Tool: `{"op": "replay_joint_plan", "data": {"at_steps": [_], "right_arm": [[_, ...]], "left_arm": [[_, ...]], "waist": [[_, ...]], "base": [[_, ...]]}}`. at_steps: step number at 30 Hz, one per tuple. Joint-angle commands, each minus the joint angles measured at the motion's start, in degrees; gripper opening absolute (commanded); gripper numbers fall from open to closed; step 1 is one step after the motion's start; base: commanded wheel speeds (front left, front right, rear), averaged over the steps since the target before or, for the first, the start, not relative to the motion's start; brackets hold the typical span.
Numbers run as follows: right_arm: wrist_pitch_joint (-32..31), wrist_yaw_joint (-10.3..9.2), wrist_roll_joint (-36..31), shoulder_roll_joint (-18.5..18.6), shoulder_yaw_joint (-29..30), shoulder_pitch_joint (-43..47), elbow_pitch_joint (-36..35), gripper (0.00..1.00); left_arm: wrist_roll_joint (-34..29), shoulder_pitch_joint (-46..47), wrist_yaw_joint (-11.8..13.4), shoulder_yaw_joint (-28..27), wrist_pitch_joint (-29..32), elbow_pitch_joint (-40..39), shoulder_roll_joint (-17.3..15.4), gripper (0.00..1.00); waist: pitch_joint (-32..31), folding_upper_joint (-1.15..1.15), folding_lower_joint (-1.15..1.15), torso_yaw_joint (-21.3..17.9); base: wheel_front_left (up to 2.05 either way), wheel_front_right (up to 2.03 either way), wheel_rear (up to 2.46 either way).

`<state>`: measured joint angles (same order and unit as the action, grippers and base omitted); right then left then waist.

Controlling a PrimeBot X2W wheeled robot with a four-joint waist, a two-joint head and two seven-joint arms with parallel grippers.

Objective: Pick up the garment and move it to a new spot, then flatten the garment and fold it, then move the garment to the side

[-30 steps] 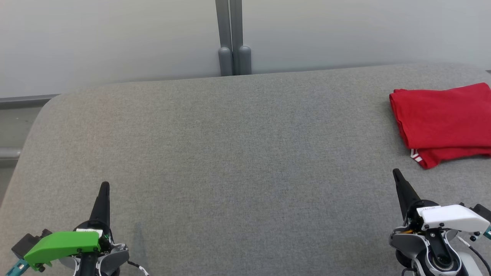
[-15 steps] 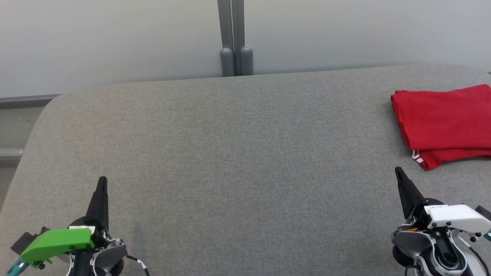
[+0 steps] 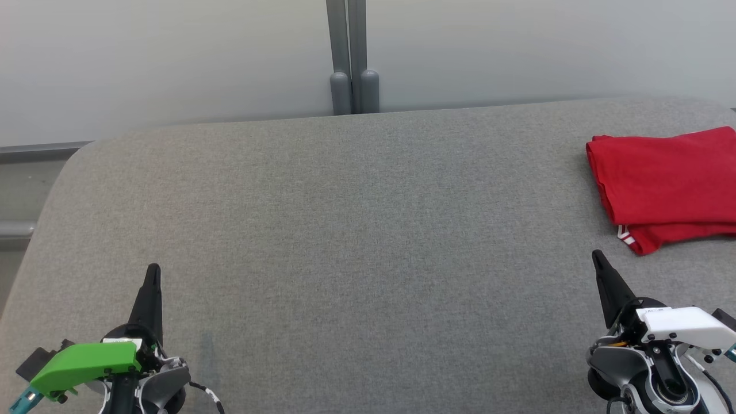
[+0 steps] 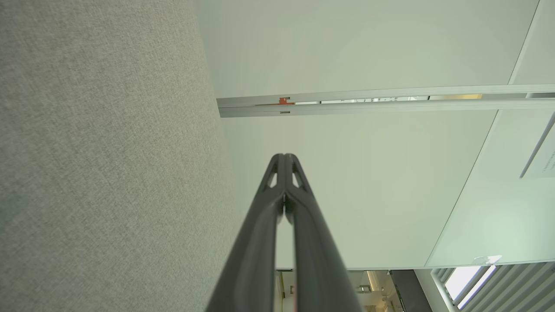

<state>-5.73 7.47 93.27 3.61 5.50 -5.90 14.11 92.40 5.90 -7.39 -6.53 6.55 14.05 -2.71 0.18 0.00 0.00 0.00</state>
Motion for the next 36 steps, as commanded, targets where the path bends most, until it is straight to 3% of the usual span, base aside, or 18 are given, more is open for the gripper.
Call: {"op": "replay_joint_plan", "data": {"at_steps": [1, 36], "right_arm": [[-0.2, 0.04, -0.1, 0.0, 0.2, -0.4, -0.3, 0.00], [-0.6, 0.04, -0.5, -0.3, 0.6, -0.4, -0.3, 0.00]], "left_arm": [[0.0, 0.7, -0.3, -0.1, 0.2, 0.1, -0.3, 0.00], [0.0, 0.7, -0.3, -0.1, 0.2, 0.1, -0.3, 0.00]], "waist": [[0.0, 0.00, 0.00, 0.0], [0.0, 0.00, 0.00, 0.0]], "base": [[0.00, 0.00, 0.00], [0.00, 0.00, 0.00]]}}
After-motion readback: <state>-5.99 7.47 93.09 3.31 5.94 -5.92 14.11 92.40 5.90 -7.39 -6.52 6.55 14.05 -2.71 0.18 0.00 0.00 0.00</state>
